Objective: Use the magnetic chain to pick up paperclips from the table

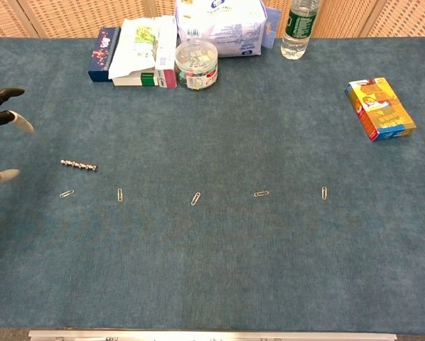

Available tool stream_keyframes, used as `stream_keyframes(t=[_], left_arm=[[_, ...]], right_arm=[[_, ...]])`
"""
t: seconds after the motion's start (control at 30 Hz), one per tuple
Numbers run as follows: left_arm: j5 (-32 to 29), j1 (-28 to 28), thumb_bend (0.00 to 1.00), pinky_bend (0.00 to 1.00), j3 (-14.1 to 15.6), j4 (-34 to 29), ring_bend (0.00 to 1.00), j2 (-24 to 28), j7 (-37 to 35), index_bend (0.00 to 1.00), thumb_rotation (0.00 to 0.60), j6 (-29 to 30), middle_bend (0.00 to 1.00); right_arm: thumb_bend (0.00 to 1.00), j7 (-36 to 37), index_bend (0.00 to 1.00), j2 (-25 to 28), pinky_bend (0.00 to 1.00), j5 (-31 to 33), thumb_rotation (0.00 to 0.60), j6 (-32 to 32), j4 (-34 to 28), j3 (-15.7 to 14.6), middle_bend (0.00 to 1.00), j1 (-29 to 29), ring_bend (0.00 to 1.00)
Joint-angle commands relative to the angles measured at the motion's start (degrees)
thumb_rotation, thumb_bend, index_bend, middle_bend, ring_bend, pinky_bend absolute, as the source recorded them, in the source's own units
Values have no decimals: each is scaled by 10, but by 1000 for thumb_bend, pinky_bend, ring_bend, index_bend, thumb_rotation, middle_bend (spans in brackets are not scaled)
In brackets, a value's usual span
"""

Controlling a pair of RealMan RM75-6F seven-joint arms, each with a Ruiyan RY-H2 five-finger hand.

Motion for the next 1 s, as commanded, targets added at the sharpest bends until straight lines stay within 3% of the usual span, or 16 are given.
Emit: stream_keyframes(t=[0.03, 0.3, 0.53, 1.0], left_arm=[[-36, -27, 222, 47, -10, -28, 0, 19, 16, 307, 600, -42, 0], [-122, -75, 222, 28, -31, -56, 0, 22, 78, 308, 600, -105, 0], [-183, -115, 222, 26, -40, -43, 0, -12, 136, 322, 600, -129, 0], [-247, -151, 222, 22, -15, -6, 0, -37, 183, 340, 600, -147, 0]], right_arm=[[109, -1, 131, -1, 160, 0, 600, 0, 0, 0, 161, 0, 114], [109, 0, 131, 0, 160, 3, 600, -7, 1, 1, 163, 2, 114], [109, 10, 136, 6, 160, 3, 600, -8, -1, 0, 163, 0, 114], [109, 17, 150, 12, 160, 3, 600, 0, -4, 4, 163, -5, 114]])
